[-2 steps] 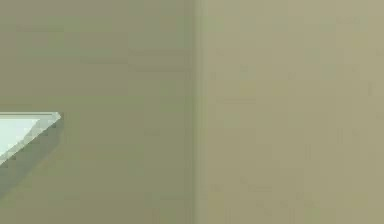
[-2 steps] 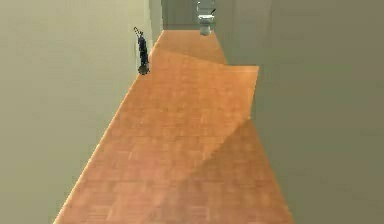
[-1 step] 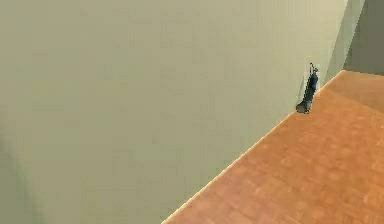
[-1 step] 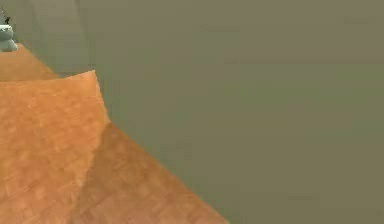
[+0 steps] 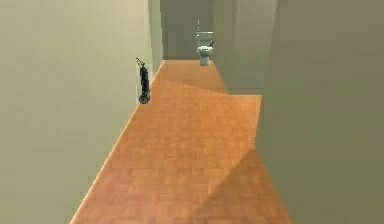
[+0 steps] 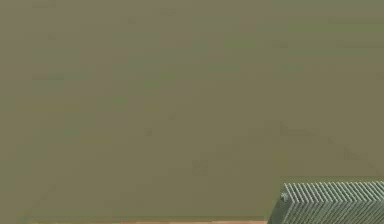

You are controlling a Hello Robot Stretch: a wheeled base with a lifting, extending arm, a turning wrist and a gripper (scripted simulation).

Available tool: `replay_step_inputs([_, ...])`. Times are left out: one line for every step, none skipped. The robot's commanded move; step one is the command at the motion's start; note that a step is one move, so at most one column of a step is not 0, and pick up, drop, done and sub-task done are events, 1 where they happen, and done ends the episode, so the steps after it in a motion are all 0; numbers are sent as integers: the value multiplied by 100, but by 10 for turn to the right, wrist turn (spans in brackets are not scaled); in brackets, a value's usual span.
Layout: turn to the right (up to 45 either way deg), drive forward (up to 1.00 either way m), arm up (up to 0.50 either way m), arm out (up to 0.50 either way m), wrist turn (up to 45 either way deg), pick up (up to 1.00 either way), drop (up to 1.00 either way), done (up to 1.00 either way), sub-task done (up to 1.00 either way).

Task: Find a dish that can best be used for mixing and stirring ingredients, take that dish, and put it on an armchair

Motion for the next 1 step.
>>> replay_step_inputs([30,0,0,0,0,0,0,0,0])
